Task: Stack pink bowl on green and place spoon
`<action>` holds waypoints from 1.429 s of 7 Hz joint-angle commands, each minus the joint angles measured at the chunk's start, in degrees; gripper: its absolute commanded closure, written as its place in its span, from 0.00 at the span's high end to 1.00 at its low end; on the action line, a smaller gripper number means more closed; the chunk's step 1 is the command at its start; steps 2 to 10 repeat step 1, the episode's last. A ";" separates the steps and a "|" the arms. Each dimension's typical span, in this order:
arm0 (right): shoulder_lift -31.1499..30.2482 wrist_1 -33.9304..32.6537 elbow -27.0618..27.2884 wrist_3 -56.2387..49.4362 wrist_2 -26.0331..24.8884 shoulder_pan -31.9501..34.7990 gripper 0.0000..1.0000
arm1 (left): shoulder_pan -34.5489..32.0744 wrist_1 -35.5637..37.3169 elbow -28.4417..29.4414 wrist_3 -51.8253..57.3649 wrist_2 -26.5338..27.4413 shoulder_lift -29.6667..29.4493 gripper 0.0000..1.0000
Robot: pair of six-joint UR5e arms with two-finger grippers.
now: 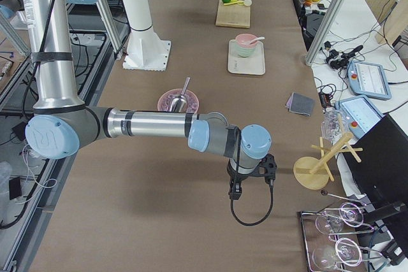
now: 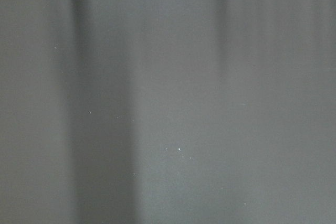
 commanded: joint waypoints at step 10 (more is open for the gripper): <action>0.06 0.00 0.08 0.05 0.09 0.00 1.00 | 0.00 0.00 0.01 0.00 -0.04 -0.09 0.98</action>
